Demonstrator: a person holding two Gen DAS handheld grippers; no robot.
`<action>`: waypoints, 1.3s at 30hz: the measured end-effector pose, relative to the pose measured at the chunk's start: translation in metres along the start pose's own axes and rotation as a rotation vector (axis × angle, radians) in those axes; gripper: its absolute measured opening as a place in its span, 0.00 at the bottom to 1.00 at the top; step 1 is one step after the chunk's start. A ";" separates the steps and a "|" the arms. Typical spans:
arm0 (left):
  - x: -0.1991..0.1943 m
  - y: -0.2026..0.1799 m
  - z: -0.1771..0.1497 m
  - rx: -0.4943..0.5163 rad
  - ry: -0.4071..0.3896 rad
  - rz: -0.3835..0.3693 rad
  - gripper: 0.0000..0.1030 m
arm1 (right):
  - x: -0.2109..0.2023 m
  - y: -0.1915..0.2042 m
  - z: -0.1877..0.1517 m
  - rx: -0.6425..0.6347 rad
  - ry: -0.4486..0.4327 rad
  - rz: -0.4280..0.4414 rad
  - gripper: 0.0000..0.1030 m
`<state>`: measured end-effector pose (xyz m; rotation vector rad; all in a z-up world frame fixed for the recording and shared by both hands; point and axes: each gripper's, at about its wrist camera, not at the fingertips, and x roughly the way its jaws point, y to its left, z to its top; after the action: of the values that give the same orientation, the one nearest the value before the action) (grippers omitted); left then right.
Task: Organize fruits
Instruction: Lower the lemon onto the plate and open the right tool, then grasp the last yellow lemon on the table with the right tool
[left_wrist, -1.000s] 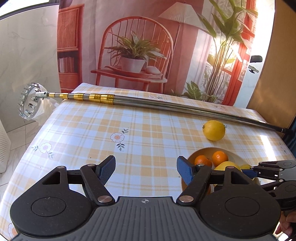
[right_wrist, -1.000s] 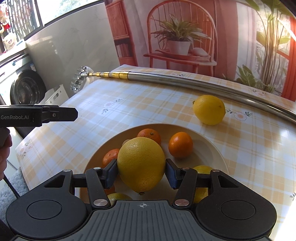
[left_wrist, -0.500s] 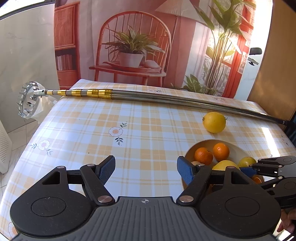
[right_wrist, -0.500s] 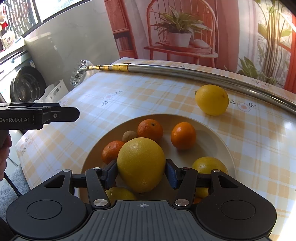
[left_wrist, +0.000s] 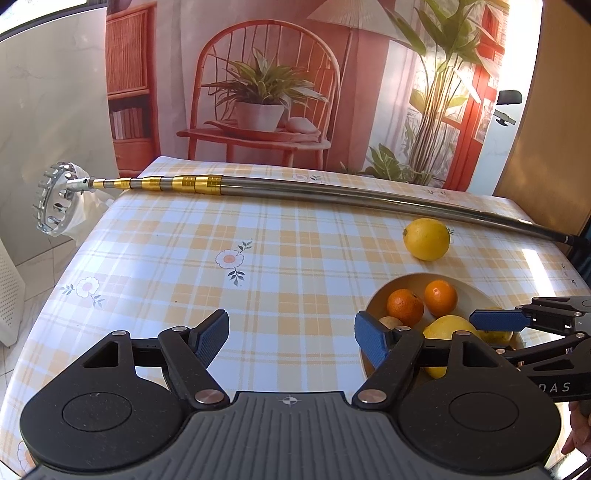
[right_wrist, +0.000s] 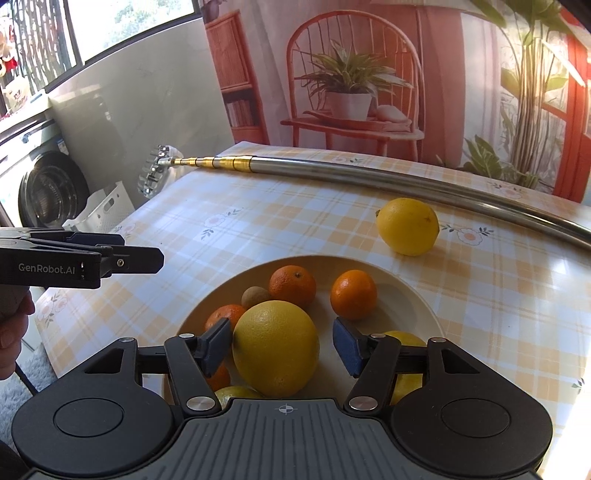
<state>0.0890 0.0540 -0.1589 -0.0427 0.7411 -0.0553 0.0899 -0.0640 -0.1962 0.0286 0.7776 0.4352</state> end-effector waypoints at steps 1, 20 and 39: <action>0.000 0.000 -0.001 0.000 -0.001 0.000 0.75 | -0.002 -0.001 0.001 0.001 -0.011 -0.007 0.55; 0.007 -0.009 0.029 0.026 -0.053 -0.018 0.75 | -0.016 -0.072 0.038 0.006 -0.144 -0.188 0.68; 0.041 -0.006 0.034 -0.005 0.002 -0.004 0.76 | 0.067 -0.093 0.074 -0.059 -0.064 -0.131 0.95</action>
<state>0.1424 0.0458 -0.1609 -0.0491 0.7431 -0.0567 0.2170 -0.1127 -0.2049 -0.0633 0.6993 0.3311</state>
